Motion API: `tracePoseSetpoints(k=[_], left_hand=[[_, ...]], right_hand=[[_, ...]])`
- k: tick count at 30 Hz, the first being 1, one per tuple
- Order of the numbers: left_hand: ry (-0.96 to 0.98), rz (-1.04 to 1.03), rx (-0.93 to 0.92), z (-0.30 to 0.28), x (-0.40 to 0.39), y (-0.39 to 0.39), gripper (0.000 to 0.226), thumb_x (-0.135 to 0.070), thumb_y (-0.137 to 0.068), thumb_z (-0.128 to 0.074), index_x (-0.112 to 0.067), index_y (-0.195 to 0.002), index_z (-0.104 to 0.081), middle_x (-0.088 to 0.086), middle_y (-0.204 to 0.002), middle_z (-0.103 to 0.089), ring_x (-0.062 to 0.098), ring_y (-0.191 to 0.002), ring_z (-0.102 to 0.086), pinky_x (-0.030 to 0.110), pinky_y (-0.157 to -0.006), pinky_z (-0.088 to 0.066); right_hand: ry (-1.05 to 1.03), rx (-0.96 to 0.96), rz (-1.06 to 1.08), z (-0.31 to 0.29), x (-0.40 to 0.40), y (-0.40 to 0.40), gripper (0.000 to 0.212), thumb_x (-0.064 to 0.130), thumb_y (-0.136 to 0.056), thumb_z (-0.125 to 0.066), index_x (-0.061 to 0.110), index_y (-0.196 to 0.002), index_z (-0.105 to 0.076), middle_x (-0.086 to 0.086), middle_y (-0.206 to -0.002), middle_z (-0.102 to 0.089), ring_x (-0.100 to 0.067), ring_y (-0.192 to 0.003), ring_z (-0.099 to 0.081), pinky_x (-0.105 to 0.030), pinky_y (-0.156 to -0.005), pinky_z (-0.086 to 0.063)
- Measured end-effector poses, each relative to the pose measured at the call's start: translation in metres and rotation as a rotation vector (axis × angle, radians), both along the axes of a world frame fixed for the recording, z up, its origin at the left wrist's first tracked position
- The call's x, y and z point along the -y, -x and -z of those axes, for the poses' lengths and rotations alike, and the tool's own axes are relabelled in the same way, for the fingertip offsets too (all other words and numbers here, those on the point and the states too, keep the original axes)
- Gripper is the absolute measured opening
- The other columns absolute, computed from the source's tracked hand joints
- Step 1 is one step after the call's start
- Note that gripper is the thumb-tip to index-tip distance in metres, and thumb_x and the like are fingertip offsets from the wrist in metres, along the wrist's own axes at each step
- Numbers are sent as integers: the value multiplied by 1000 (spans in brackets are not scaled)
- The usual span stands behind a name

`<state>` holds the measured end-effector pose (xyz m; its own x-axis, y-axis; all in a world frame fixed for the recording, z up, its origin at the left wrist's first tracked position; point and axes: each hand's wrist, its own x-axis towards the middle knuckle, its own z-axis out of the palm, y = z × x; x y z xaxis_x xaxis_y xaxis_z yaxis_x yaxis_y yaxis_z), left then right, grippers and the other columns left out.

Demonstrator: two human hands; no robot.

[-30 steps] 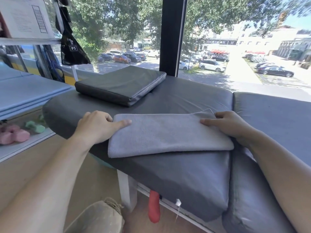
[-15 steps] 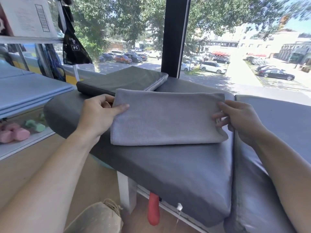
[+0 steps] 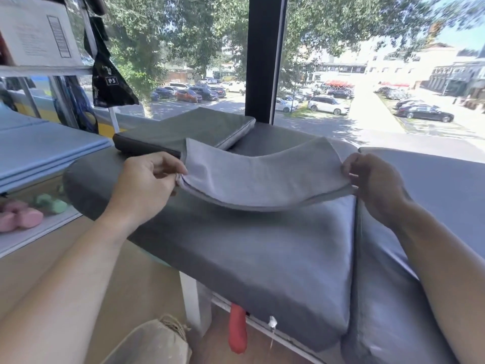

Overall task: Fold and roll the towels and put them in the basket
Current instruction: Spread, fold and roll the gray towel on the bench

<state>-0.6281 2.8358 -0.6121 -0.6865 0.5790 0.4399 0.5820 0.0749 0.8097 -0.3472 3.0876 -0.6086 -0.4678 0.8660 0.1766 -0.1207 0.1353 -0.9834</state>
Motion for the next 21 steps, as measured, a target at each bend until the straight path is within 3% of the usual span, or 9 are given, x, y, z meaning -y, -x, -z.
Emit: tracePoseSetpoints(k=[3,5,9,11,13,18,21], left_hand=[[342,8,1,6,7,4,31,1,-87,-61,-22,-70,-73,-9,-65,-73,3,-57,-60,30,-65,-50],[378,-49,46,5,8,4,29,0,-86,-54,-20,-74,-72,-4,-64,-72,9,-55,-60,30,-60,-49],[302,-85,208,0,5,-1,13,-21,-95,-49,-19,-97,-61,3,-86,-74,21,-67,-68,30,-56,-43],[380,-76,161,4,4,-6,19,-39,-93,-61,-24,-105,-58,3,-86,-74,21,-75,-68,32,-61,-42],[445,-72,107,8,3,-8,32,-41,-89,-71,-27,-113,-54,4,-87,-74,20,-82,-66,33,-66,-42],[574,-59,174,5,11,6,28,-34,-86,-76,-29,-108,-59,3,-83,-67,20,-69,-55,33,-68,-40],[682,-109,32,2,11,2,25,-42,-86,-74,-26,-100,-61,-1,-95,-67,16,-83,-59,33,-70,-42]], right_hand=[[0,332,40,6,3,-4,22,22,-95,-54,10,-81,-65,-8,-77,-64,-19,-53,-58,-26,-48,-48],[-7,464,31,10,5,-3,26,33,-94,-69,7,-98,-69,-11,-84,-67,-18,-55,-61,-26,-46,-50],[-8,528,34,6,12,-2,45,43,-79,-84,19,-113,-67,-7,-94,-64,-16,-60,-56,-27,-48,-52],[44,572,-49,5,17,-2,45,34,-80,-84,23,-119,-64,-6,-82,-59,-14,-50,-49,-24,-44,-48],[87,599,-129,4,21,-3,47,24,-82,-83,23,-123,-62,-5,-64,-54,-15,-43,-46,-22,-39,-42],[44,729,-169,-7,24,-17,49,24,-78,-86,25,-121,-65,-4,-62,-52,-14,-44,-44,-20,-40,-40],[-42,836,-118,-6,25,-20,52,31,-71,-91,22,-115,-63,-7,-64,-50,-15,-43,-44,-21,-41,-38]])
